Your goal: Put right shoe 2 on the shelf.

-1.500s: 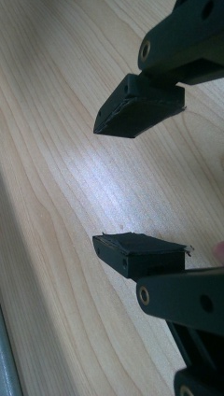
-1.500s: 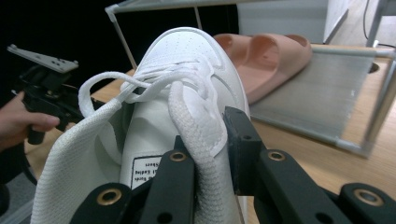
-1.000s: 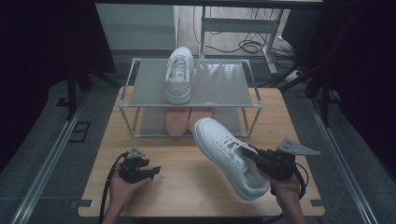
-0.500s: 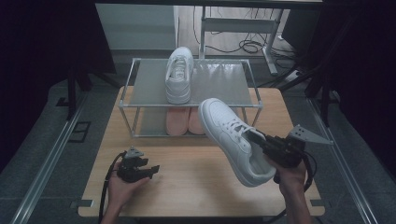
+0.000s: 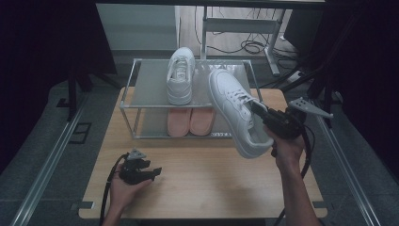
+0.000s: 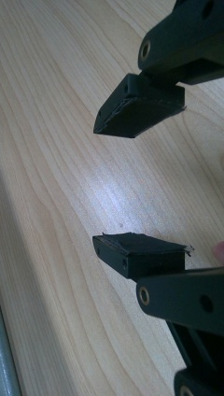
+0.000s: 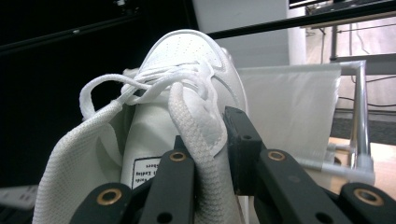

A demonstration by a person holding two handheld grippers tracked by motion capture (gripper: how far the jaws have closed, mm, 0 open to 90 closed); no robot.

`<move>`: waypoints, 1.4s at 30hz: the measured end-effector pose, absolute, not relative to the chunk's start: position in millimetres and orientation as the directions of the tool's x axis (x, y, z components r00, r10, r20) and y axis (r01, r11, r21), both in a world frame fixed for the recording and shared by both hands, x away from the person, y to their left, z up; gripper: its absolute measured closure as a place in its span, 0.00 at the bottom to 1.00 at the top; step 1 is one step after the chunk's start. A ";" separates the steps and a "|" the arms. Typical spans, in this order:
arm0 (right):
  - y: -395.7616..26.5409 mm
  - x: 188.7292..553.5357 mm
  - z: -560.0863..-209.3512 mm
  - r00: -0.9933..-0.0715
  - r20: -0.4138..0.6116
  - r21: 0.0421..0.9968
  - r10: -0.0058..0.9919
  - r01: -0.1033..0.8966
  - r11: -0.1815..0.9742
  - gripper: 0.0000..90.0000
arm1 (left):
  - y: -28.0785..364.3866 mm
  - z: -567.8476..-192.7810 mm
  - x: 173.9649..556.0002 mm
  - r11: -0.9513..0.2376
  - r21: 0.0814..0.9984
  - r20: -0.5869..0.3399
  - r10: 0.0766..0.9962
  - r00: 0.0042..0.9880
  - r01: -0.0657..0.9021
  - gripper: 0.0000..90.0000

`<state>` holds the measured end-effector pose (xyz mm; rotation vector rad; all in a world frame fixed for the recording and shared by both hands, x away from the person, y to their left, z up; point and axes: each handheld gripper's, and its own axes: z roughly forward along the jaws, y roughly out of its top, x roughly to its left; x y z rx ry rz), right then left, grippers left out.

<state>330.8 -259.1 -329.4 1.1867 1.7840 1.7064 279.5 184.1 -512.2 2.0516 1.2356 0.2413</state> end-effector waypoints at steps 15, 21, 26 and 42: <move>-230.8 375.1 -313.3 -0.521 0.257 0.941 0.814 0.328 -0.088 0.90 | 184.2 -512.3 279.2 -0.280 0.665 -0.199 0.827 0.525 0.692 0.45; -223.1 387.1 -314.9 -0.500 0.263 0.935 0.825 0.342 -0.090 0.90 | 185.1 -511.5 278.8 -0.275 0.669 -0.200 0.828 0.524 0.690 0.45; -217.1 400.5 -317.2 -0.463 0.274 0.928 0.843 0.357 -0.105 0.90 | 185.4 -511.0 278.6 -0.274 0.671 -0.201 0.827 0.525 0.689 0.45; -200.6 439.1 -312.7 -0.374 0.306 0.907 0.875 0.395 -0.149 0.90 | 186.1 -511.6 279.0 -0.269 0.670 -0.208 0.826 0.523 0.692 0.45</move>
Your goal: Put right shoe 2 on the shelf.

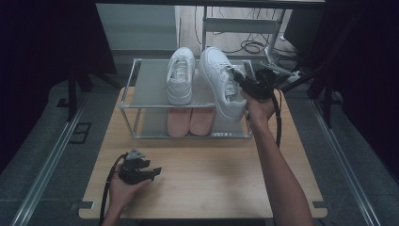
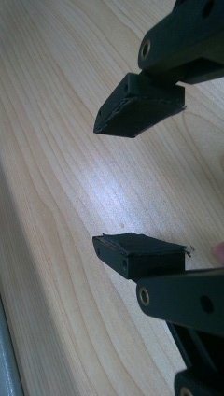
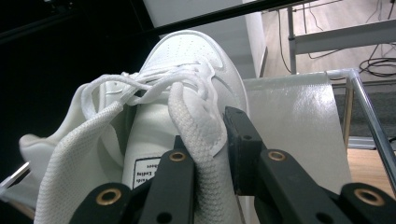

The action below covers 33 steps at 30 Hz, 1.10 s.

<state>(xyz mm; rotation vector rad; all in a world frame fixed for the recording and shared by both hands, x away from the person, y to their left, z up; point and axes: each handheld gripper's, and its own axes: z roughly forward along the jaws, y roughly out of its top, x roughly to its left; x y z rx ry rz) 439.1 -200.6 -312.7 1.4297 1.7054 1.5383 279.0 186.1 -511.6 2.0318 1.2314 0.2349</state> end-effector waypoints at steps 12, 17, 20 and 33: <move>-182.3 462.2 -305.3 -0.340 0.291 0.898 0.894 0.419 -0.133 0.90 | 187.1 -511.1 279.0 -0.268 0.673 -0.211 0.824 0.526 0.690 0.45; -175.7 470.0 -304.1 -0.330 0.281 0.896 0.901 0.427 -0.123 0.90 | 188.4 -511.0 279.2 -0.262 0.674 -0.215 0.825 0.522 0.691 0.45; -169.8 478.5 -303.5 -0.314 0.278 0.891 0.908 0.438 -0.121 0.90 | 189.7 -511.0 279.4 -0.258 0.675 -0.215 0.827 0.519 0.691 0.45; -152.2 509.9 -301.1 -0.221 0.281 0.859 0.934 0.491 -0.142 0.89 | 193.7 -509.4 279.3 -0.239 0.686 -0.225 0.828 0.513 0.687 0.46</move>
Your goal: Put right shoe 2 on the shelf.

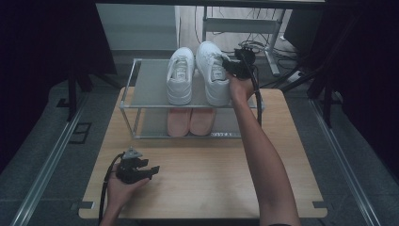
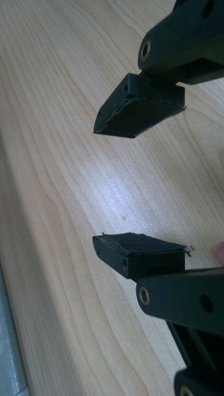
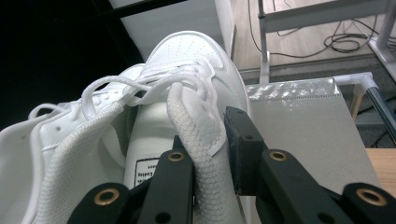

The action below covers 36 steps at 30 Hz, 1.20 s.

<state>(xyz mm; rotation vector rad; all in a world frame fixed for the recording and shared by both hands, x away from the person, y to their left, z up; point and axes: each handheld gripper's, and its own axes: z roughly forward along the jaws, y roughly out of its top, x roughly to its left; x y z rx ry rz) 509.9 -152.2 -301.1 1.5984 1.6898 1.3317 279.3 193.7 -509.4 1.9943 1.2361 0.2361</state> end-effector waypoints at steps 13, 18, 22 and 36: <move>-145.4 531.8 -317.2 -0.154 0.305 0.828 0.940 0.530 -0.182 0.87 | 198.3 -507.5 279.0 -0.226 0.703 -0.221 0.832 0.510 0.674 0.46; -141.3 537.2 -318.3 -0.170 0.303 0.818 0.938 0.551 -0.164 0.82 | 195.8 -508.9 279.1 -0.233 0.697 -0.223 0.828 0.514 0.678 0.46; -142.2 539.7 -318.8 -0.221 0.327 0.815 0.919 0.559 -0.156 0.64 | 194.5 -509.1 279.0 -0.238 0.693 -0.223 0.826 0.517 0.680 0.46; -168.0 508.6 -302.7 -0.333 0.281 0.876 0.900 0.472 -0.099 0.64 | 191.3 -509.8 278.7 -0.247 0.693 -0.214 0.826 0.521 0.677 0.46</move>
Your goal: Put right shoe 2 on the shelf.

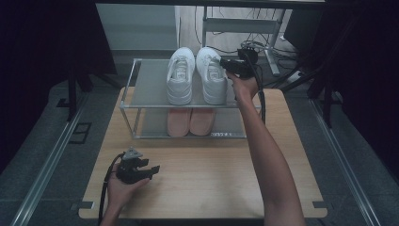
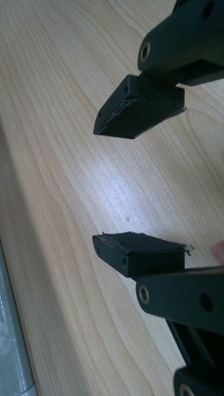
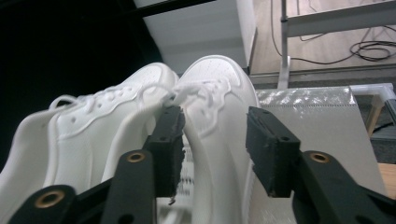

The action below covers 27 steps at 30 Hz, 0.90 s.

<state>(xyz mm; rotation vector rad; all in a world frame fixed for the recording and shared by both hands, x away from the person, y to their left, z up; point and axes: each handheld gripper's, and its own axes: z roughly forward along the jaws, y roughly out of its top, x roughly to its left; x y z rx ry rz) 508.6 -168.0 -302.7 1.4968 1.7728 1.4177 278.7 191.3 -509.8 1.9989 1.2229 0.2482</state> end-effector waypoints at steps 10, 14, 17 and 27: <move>-201.6 474.9 -311.0 -0.376 0.255 0.885 0.891 0.463 -0.058 0.84 | 186.9 -509.4 277.9 -0.262 0.689 -0.204 0.825 0.528 0.676 0.46; -210.4 469.2 -319.2 -0.399 0.253 0.875 0.881 0.484 -0.032 0.91 | 185.5 -510.7 278.4 -0.271 0.684 -0.199 0.824 0.531 0.677 0.46; -214.0 464.8 -325.6 -0.412 0.247 0.871 0.877 0.491 -0.014 0.95 | 184.8 -511.2 278.4 -0.275 0.680 -0.198 0.823 0.532 0.679 0.46; -221.1 455.8 -341.2 -0.424 0.215 0.869 0.880 0.494 0.025 1.00 | 182.9 -511.6 278.0 -0.276 0.677 -0.201 0.823 0.532 0.682 0.46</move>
